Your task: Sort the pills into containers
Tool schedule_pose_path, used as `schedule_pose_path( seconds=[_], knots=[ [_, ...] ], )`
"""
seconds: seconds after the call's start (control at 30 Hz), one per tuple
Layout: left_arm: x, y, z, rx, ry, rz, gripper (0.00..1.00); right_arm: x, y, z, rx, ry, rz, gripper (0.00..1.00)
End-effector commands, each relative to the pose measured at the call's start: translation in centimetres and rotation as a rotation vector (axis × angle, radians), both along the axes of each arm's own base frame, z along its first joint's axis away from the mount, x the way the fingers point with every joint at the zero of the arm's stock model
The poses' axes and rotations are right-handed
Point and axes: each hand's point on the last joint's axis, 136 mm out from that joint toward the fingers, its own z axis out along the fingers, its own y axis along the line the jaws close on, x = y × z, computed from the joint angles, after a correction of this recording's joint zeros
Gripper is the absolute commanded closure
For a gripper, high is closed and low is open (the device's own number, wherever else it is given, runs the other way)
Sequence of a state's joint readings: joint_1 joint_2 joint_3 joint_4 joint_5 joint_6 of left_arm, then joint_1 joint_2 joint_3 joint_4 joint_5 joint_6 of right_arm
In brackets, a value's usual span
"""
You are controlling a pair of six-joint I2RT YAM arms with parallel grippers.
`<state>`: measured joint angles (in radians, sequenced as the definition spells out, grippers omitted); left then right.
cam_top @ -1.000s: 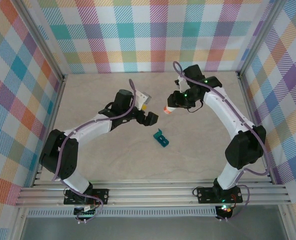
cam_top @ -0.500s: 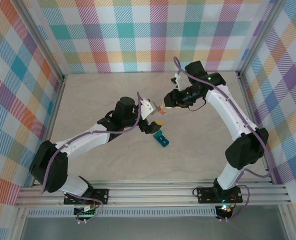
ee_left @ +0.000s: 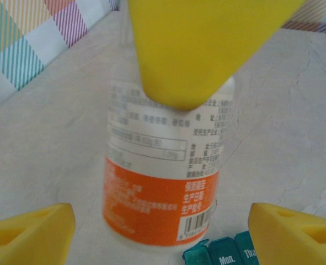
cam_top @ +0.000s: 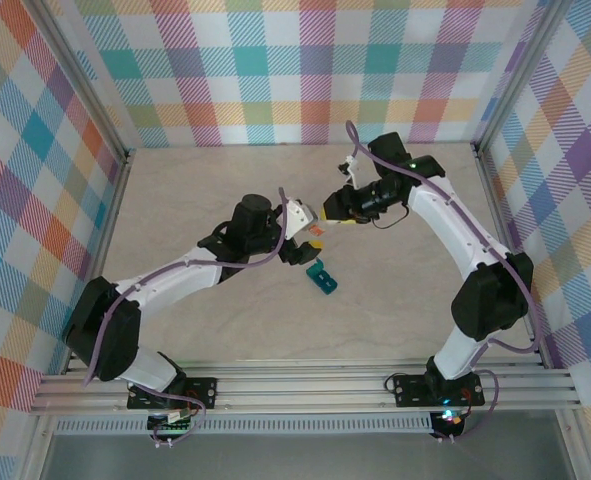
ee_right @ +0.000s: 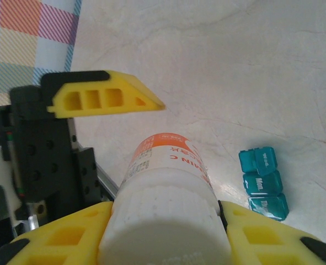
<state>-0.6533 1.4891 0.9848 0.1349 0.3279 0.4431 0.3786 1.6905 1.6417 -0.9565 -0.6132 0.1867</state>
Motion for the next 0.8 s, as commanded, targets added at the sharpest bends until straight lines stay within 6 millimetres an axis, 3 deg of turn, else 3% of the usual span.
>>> schedule_pose_path(
  seconds=[0.0, 0.4, 0.77],
  knots=[
    [0.4, -1.0, 1.6, -0.022, -0.036, -0.024, 0.19, -0.1, 0.6, 1.6, 0.083, -0.024, 0.017, 0.59],
    [0.7, -1.5, 2.1, -0.042, -0.012, -0.025, 0.28, -0.8, 1.1, 1.1, 0.138, 0.012, 0.019, 0.61],
    [0.5, -1.8, 0.7, -0.02, 0.028, -0.047, 0.29, -1.0, 1.2, 1.6, 0.161, 0.01, 0.023, 0.62]
  ],
)
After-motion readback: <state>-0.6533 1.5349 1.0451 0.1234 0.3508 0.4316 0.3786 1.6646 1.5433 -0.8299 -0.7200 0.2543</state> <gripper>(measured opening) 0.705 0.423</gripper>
